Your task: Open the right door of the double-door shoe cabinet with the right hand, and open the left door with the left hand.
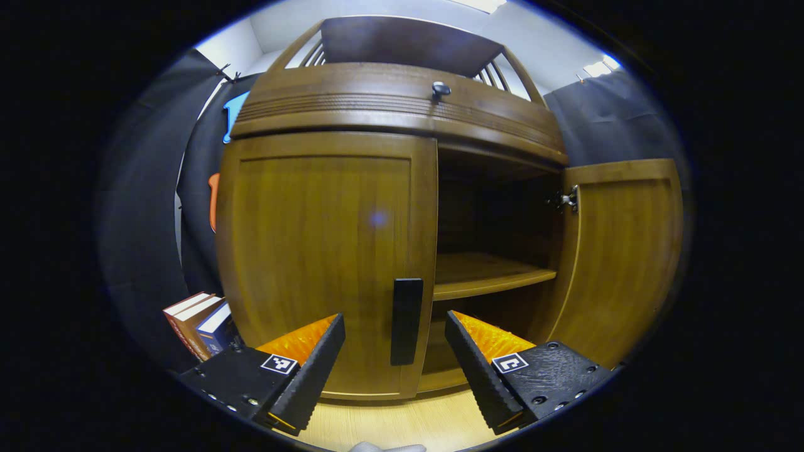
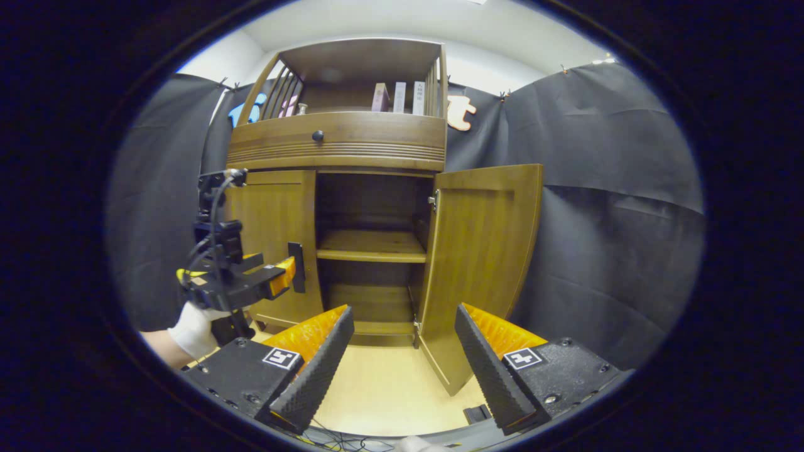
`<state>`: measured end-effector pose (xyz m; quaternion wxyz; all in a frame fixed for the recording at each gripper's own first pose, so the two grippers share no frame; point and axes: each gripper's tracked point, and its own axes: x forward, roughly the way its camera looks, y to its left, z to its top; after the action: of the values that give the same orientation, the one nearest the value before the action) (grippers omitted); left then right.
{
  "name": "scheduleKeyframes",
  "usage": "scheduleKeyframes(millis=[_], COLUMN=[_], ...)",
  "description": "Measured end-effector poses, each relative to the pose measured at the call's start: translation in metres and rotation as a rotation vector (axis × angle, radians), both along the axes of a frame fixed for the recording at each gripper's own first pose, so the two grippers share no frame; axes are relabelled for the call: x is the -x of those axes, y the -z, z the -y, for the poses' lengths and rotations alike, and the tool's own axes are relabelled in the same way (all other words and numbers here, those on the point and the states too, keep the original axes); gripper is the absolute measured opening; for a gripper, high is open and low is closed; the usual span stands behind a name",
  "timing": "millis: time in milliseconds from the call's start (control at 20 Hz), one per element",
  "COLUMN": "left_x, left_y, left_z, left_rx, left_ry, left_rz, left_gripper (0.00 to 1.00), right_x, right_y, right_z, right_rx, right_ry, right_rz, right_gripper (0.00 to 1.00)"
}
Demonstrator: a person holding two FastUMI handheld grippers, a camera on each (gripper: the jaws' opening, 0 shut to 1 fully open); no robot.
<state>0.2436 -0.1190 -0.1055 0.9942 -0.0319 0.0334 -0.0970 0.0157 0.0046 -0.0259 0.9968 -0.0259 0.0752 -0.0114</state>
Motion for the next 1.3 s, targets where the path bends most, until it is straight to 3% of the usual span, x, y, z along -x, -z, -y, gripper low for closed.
scheduleKeyframes(millis=[250,300,350,400,450,600,700,800,850,900,950,1300], left_x=[-0.038,-0.041,-0.046,-0.049,-0.053,-0.056,-0.058,-0.055,-0.054,-0.054,-0.053,-0.021], left_y=[0.017,0.017,0.018,0.018,0.02,0.027,0.023,0.023,0.022,0.022,0.023,0.022], left_z=[0.009,0.009,0.01,0.01,0.013,0.014,0.019,0.018,0.015,0.016,0.016,0.01], left_rx=[0.009,0.007,0.007,0.005,0.015,0.048,0.061,0.023,-0.003,-0.006,-0.009,-0.011], left_ry=[-0.013,-0.017,-0.016,-0.019,-0.01,-0.025,-0.011,-0.029,-0.033,-0.032,-0.032,-0.006], left_rz=[-0.024,-0.025,-0.024,-0.021,-0.025,-0.079,-0.075,-0.05,-0.035,-0.024,-0.03,-0.022], left_gripper=[0.96,1.0,0.77,0.85,0.67,0.49,0.46,0.34,0.2,0.29,0.24,0.24], right_x=[0.001,0.001,0.0,0.0,0.0,0.003,0.005,0.007,0.007,0.008,0.009,0.02], right_y=[0.009,0.011,0.012,0.015,0.016,0.017,0.015,0.015,0.015,0.017,0.018,0.018], right_z=[0.014,0.015,0.015,0.014,0.015,0.018,0.02,0.022,0.022,0.022,0.021,0.016], right_rx=[0.004,0.0,-0.008,-0.018,-0.026,-0.03,-0.023,-0.023,-0.025,-0.024,-0.023,-0.021], right_ry=[0.043,0.044,0.04,0.034,0.031,0.038,0.038,0.036,0.034,0.032,0.029,0.008], right_rz=[-0.034,-0.039,-0.047,-0.056,-0.063,-0.065,-0.061,-0.061,-0.064,-0.068,-0.072,-0.062], right_gripper=[1.0,1.0,1.0,1.0,1.0,1.0,1.0,1.0,1.0,1.0,1.0,1.0])
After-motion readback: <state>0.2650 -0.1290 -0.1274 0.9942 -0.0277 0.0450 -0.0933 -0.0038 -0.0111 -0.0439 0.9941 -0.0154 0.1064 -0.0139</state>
